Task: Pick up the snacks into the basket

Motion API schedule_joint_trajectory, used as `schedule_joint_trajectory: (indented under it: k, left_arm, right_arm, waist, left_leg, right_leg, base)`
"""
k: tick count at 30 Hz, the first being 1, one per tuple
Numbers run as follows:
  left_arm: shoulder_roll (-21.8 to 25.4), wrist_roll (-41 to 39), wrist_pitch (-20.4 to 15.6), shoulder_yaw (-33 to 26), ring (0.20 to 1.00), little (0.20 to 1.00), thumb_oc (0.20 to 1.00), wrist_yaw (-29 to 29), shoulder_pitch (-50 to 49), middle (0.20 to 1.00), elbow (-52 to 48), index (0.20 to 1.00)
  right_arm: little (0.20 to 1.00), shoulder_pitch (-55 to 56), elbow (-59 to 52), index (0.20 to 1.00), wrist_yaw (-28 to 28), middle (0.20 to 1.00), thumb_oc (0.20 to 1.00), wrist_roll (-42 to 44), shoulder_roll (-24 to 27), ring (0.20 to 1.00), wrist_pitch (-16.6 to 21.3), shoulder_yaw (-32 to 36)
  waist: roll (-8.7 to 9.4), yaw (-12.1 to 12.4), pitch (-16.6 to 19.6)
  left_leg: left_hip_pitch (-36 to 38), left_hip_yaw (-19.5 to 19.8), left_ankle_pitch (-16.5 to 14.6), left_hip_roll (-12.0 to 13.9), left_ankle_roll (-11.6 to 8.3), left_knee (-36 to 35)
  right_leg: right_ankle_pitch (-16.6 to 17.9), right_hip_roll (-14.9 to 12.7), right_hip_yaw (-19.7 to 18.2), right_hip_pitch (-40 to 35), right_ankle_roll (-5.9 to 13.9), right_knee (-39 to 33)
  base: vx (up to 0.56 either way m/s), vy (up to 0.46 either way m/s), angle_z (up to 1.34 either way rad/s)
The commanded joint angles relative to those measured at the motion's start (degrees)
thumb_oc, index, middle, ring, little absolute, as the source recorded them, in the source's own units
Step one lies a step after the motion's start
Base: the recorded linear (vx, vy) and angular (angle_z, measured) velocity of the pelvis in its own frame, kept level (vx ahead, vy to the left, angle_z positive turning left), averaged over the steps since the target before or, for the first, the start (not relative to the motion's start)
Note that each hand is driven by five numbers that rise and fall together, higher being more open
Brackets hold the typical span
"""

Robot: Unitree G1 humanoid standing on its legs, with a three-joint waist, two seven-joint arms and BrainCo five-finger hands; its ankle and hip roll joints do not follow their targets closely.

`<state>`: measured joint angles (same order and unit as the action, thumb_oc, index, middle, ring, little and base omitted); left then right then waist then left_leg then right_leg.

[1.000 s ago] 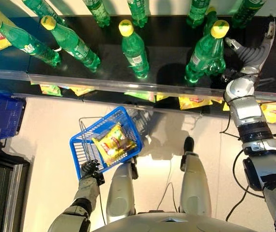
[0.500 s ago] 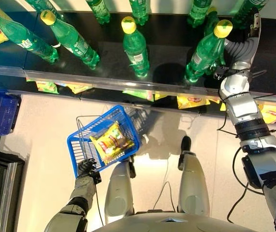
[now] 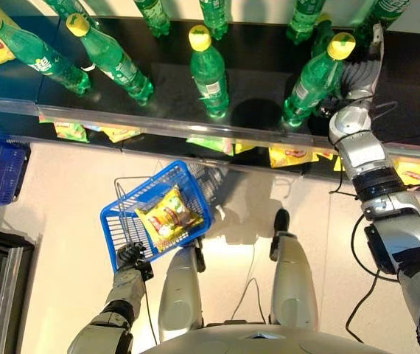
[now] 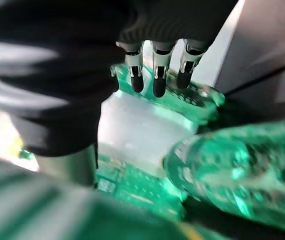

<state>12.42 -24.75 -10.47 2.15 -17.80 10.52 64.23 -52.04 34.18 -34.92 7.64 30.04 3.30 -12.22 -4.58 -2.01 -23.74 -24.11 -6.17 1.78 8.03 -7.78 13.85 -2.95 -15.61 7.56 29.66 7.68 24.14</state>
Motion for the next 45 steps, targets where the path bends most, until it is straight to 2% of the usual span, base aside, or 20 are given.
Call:
schedule_joint_trajectory:
  k: [1,13,22,33,45]
  left_arm:
    - [5.31,-2.65,-0.45,-0.28,0.200,0.200,0.200,-0.65,-1.38,0.200,2.75,0.200]
    - [5.90,-4.06,-0.80,0.50,0.200,0.200,0.200,-0.15,-1.13,0.200,3.20,0.200]
    - [5.81,-4.65,-0.80,1.46,0.200,0.200,0.200,-0.26,-1.04,0.200,3.64,0.200]
    - [5.93,-5.16,-0.60,2.22,0.200,0.200,0.200,0.31,-0.12,0.200,4.74,0.200]
    - [6.00,-5.79,-0.73,3.71,0.200,0.200,0.200,1.05,0.56,0.200,4.69,0.200]
  right_arm:
    - [1.000,-5.66,1.58,1.000,1.27,1.000,1.000,2.52,-0.46,1.000,2.62,-0.42]
    - [1.000,-11.26,10.28,1.000,3.81,1.000,1.000,4.24,-1.19,1.000,1.72,-4.75]
    - [1.000,-15.20,21.15,1.000,4.12,1.000,1.000,3.14,-3.21,1.000,-0.18,-7.07]
    - [1.000,-19.12,32.81,1.000,7.08,1.000,1.000,3.76,-6.37,1.000,-1.87,-10.18]
    - [1.000,-21.94,44.69,1.000,8.35,1.000,1.000,1.64,-6.84,1.000,-4.70,-11.39]
  waist:
    - [3.28,1.21,2.53]
    - [4.05,1.65,1.53]
    - [3.95,1.90,1.52]
    - [4.10,2.01,1.62]
    - [3.50,2.78,1.36]
  left_leg:
    - [0.41,0.88,-4.49,-1.18,2.29,4.12]
    - [0.05,1.14,-4.10,-1.43,2.52,3.73]
    - [-0.03,1.27,-3.86,-1.57,2.65,3.32]
    - [-0.17,1.53,-3.50,-1.68,2.58,3.07]
    - [0.08,2.15,-3.45,-2.06,2.68,2.83]
  right_leg:
    - [7.62,1.55,-2.05,-0.99,1.01,-6.90]
    - [7.82,1.75,-1.84,-0.69,0.94,-6.90]
    - [8.04,1.94,-1.74,-0.66,0.82,-7.21]
    - [8.30,2.10,-1.62,-0.58,0.71,-7.31]
    - [8.30,1.97,-1.32,-1.33,0.80,-7.35]
  base:
    - [0.00,-0.009,0.04]
    - [0.00,-0.002,0.01]
    - [0.00,0.000,0.00]
    - [0.00,0.000,0.00]
    - [0.00,0.000,0.00]
